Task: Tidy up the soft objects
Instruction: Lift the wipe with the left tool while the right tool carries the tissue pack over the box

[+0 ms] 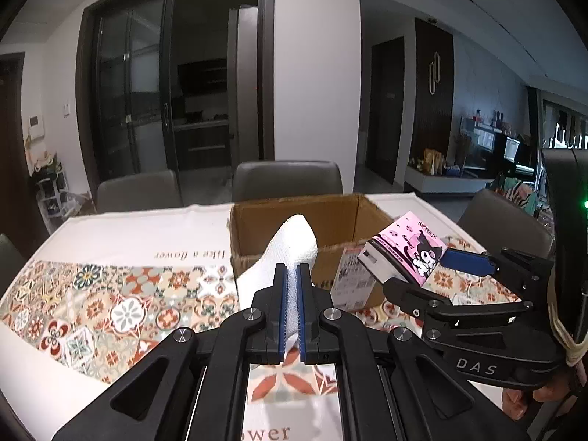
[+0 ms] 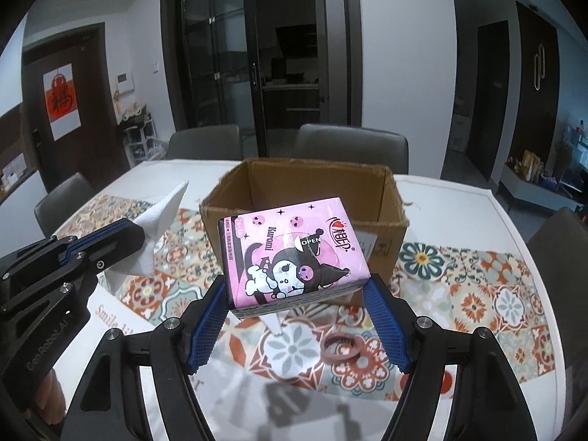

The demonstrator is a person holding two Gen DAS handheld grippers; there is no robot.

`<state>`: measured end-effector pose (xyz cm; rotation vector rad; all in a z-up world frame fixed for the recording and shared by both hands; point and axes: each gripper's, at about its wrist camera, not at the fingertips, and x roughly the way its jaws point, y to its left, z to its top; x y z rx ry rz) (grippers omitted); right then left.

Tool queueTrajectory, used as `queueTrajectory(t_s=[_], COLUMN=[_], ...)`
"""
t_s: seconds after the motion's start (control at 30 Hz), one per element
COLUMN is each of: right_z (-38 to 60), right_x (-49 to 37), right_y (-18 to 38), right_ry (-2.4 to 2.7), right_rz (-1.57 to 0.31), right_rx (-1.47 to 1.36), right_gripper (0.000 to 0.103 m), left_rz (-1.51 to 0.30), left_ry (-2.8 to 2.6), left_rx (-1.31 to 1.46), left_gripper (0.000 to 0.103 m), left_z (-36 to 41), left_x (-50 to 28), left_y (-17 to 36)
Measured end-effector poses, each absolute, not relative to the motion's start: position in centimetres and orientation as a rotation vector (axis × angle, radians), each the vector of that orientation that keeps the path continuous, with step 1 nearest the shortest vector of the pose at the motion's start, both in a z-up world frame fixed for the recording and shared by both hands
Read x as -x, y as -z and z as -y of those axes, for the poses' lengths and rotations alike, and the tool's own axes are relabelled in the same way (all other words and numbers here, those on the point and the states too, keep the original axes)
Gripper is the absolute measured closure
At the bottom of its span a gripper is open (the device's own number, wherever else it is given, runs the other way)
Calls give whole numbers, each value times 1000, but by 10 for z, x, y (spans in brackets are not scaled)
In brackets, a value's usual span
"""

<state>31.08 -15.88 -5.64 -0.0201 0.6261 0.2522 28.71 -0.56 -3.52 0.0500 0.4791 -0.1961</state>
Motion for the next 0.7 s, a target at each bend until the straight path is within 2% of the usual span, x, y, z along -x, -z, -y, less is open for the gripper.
queueTrajectory(t_s=[0.7], right_z=[167], right_x=[-347], right_y=[16], right_ry=[-230], right_rz=[-502], right_rx=[-8], right_gripper=[29], left_rz=[-355], left_ry=[221], left_rx=[-59], left_gripper=[97], left_z=[15], left_x=[-335], left_y=[-4])
